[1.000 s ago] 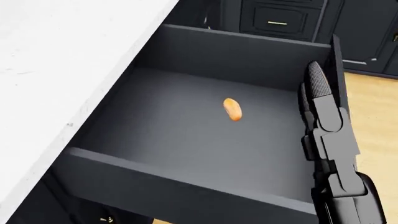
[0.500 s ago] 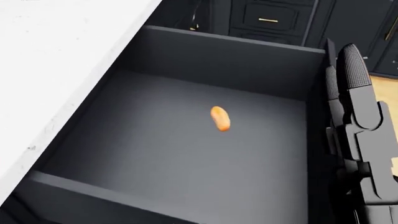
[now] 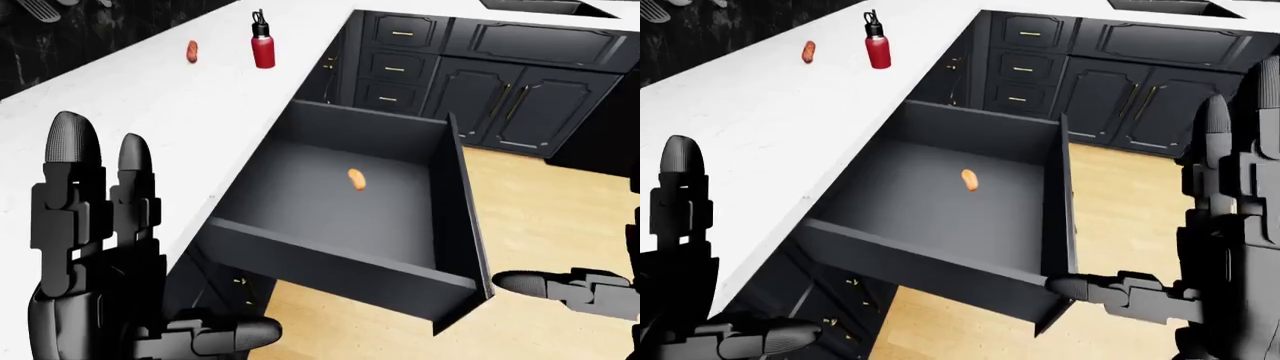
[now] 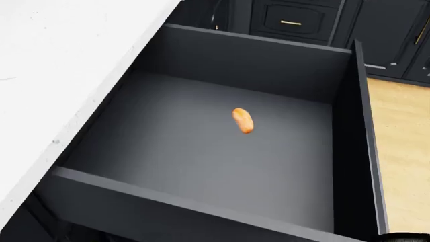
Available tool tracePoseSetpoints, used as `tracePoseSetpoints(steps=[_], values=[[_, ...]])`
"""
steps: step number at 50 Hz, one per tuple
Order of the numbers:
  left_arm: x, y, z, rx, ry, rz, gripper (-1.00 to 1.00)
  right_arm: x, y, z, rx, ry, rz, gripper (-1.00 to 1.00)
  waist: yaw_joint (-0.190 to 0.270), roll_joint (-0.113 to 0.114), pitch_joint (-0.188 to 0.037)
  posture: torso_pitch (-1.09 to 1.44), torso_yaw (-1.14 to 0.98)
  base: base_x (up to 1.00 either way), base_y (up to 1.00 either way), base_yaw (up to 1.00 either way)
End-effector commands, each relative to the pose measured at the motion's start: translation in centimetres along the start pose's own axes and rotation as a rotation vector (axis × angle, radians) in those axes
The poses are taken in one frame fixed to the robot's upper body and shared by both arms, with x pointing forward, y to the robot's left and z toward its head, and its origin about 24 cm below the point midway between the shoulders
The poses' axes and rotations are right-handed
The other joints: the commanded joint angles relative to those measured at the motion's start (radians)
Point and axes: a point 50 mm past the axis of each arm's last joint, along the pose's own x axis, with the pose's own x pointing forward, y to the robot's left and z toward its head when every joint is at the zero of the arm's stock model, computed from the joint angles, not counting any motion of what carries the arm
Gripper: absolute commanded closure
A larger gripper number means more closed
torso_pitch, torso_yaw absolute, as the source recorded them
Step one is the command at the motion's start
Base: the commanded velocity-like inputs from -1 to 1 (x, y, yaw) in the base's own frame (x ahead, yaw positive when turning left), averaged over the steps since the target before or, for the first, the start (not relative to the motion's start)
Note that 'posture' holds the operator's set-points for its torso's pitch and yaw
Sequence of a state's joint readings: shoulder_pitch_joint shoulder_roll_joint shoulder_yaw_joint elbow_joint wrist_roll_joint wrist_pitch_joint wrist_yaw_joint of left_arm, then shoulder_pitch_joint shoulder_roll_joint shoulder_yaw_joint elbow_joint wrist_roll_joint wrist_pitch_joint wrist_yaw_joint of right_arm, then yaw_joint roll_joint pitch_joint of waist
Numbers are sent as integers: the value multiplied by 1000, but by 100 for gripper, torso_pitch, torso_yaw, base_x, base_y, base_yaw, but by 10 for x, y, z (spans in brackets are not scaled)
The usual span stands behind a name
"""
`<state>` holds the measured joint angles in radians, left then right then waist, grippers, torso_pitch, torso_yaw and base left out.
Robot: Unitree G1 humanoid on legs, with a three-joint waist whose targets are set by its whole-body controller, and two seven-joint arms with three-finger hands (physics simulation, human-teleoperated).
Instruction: Close the right drawer.
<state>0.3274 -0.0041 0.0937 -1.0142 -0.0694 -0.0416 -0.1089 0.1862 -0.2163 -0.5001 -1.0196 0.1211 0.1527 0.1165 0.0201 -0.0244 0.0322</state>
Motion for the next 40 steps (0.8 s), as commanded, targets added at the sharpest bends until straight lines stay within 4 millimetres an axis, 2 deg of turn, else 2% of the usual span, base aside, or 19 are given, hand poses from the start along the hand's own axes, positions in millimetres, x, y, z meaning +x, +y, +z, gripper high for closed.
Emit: tracePoseSetpoints(steps=[1,12,13,18,23,26,28,35,40], values=[[1,-1,10,3,-60,-3,-100,1,-8,10,-5,-52,-27,-100,0,-2,-6,0,0,0,0,0],[1,-1,10,5,-59,-4,-100,-8,-57,15,-133,16,-130,-100,-4,-5,0,0,0,0,0,0],[1,-1,10,5,-59,-4,-100,-13,-70,7,-147,48,-167,-100,-4,-5,1,0,0,0,0,0],[1,-1,10,7,-60,-4,-100,-29,-102,-7,-181,95,-254,-100,-9,-5,1,0,0,0,0,0],[1,0,10,8,-61,-3,-100,-49,-123,-33,-204,164,-310,-100,-14,0,0,0,0,0,0,0],[1,0,10,9,-62,-2,-100,-64,-135,-55,-194,225,-355,-100,-15,3,-2,0,0,0,0,0],[1,-1,10,11,-62,-3,-100,-74,-135,-82,-170,287,-377,-100,-17,4,-4,0,0,0,0,0],[1,0,10,13,-63,-2,-100,-105,-111,-169,-108,459,-376,-100,-26,5,-14,0,0,0,0,0],[1,-1,10,12,-63,-3,-100,-119,-94,-209,-86,541,-358,-100,-24,10,-18,0,0,0,0,0]])
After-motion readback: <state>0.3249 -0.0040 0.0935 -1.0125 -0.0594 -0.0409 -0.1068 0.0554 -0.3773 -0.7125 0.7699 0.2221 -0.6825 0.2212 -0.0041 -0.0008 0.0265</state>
